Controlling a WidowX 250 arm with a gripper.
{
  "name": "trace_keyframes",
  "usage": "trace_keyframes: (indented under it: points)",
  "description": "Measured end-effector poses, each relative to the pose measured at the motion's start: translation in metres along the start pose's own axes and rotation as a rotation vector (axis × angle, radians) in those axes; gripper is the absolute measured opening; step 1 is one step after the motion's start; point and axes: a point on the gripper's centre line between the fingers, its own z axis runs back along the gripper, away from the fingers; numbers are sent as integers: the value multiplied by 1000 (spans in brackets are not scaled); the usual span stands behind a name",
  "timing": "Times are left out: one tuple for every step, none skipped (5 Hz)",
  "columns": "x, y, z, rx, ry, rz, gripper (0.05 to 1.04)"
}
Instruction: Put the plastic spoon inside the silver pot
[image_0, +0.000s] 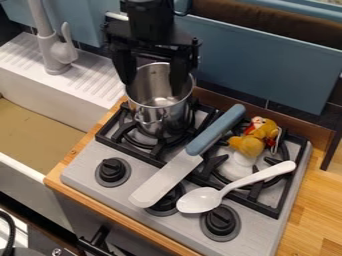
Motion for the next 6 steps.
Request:
trace_keyframes:
  points:
    - [-3,0,-6,1,25,4,1001]
    - [-1,-20,-11,-14,50,-45,1001]
    - [14,-45,-10,-63,19,-81,1001]
    - [18,-73,-10,-92,8,-119,1001]
    - [12,-96,-21,-122,65,-178,1001]
    - [6,-104,-30,-128,46,-251,1001]
